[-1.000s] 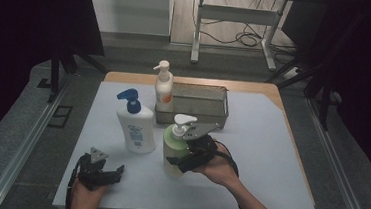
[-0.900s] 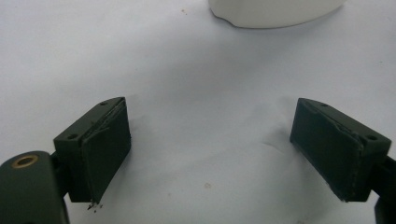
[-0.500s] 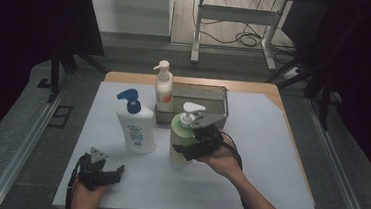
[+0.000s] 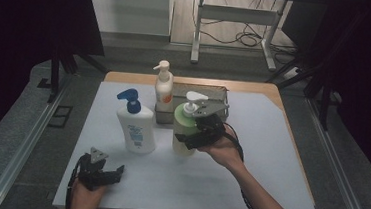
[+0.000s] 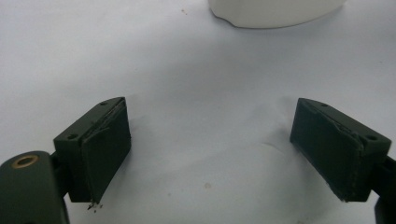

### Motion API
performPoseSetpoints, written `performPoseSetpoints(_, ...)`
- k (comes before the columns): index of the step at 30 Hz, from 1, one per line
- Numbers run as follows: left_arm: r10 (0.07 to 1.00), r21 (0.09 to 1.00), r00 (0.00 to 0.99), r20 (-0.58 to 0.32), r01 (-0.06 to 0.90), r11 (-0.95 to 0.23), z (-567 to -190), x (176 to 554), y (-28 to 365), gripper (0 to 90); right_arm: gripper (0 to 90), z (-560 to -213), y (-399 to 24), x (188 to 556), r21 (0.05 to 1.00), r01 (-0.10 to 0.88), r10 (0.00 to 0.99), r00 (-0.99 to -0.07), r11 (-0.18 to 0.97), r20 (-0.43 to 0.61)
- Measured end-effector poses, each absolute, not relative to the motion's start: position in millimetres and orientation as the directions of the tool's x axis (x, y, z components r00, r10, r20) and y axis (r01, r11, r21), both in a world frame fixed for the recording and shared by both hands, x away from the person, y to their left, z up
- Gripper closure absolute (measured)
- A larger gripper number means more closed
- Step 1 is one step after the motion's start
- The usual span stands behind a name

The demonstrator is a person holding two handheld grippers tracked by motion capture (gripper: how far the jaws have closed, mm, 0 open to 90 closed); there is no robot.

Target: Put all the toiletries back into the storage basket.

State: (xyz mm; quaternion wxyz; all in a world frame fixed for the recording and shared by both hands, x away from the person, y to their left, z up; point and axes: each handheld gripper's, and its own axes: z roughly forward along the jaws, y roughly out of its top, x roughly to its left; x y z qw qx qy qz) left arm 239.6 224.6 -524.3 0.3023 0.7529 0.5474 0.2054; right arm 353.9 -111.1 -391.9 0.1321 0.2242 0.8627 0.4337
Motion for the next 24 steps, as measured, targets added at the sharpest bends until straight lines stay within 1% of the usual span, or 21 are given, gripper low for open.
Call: performPoseSetpoints(24,0.949,0.680,0.315,-0.022,0.700,-0.217,-524.3,239.6,224.6,11.9,12.2,-357.7,-112.3,388.4,0.825,0.300,0.585,-0.810,0.479,-0.046)
